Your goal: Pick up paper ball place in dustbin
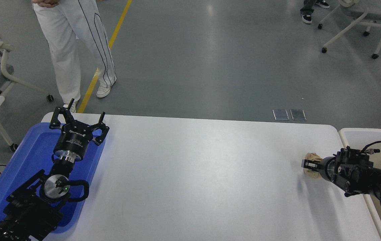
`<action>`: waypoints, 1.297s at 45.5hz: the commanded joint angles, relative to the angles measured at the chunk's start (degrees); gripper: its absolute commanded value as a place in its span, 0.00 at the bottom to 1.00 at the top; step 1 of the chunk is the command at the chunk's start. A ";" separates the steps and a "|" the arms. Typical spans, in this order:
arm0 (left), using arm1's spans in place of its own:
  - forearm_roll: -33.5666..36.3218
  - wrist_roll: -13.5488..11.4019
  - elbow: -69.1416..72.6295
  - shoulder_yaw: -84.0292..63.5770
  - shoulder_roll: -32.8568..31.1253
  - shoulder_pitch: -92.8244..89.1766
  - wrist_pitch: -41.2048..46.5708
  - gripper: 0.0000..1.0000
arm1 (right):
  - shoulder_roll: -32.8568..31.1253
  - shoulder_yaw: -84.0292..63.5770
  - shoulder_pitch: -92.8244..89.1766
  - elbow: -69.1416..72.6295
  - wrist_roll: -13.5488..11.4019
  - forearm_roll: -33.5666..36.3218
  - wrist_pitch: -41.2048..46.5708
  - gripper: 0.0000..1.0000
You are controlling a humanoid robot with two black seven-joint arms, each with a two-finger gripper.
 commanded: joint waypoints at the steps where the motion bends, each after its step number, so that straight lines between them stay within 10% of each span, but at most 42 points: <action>1: -0.03 0.00 0.00 0.00 0.00 0.00 0.01 1.00 | -1.20 1.18 0.68 0.55 0.02 1.71 -0.22 0.00; 27: 0.06 0.09 0.00 0.00 0.00 -0.09 0.01 1.00 | -17.63 -7.51 22.64 37.98 0.28 0.57 2.15 0.00; 59: 0.06 0.09 0.00 0.00 0.00 0.00 0.01 1.00 | -23.17 -23.16 63.51 56.18 0.11 1.01 39.51 0.00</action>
